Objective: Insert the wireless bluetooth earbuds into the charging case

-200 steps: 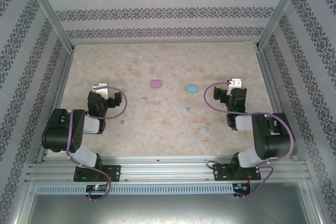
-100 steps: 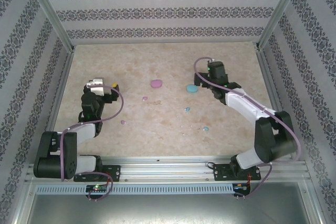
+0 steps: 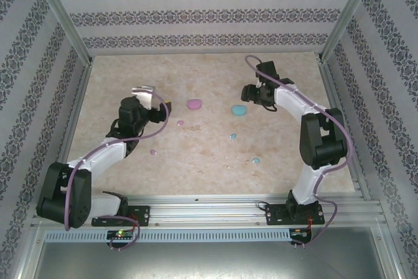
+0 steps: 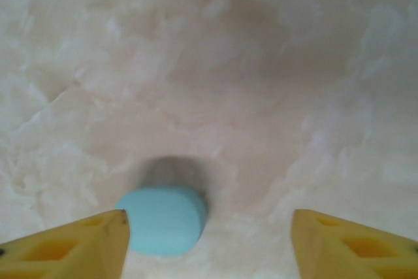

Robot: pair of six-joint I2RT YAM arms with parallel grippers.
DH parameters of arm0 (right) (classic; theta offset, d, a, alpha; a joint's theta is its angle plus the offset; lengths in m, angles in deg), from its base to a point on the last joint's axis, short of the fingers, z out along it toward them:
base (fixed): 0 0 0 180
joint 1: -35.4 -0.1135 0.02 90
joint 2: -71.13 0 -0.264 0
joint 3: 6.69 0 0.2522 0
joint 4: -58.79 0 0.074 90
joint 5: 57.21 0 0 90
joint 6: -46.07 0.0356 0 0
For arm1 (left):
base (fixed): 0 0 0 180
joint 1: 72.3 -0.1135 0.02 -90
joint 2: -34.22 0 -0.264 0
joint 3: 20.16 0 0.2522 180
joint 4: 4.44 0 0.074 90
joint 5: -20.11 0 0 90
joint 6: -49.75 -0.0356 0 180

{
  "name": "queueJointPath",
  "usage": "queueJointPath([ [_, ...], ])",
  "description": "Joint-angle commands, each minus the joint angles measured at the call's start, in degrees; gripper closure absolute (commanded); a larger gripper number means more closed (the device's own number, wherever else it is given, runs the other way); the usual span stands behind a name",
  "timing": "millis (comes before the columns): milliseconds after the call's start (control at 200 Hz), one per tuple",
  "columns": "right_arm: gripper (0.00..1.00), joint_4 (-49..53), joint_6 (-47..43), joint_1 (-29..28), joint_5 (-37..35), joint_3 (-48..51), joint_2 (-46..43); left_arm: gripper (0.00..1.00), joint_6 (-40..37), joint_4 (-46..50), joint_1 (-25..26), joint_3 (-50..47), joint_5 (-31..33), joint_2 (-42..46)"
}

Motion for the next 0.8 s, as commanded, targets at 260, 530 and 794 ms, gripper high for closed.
queueJointPath([
  [260, 0.64, 10.73, -3.98, 2.63, 10.51, -11.64, 13.45, 0.25, 14.43, 13.80, 17.29, 11.45, -3.61, -16.69],
  [530, 0.67, 11.22, -5.29, 2.72, 11.59, -11.54, 16.12, 0.46, 18.70, 12.29, 23.58, 17.36, -6.57, -26.22],
  [794, 0.70, 13.14, -6.05, 2.48, 12.79, -9.76, 14.86, 0.50, 20.71, 11.63, 24.65, 17.95, -6.21, -27.90],
])
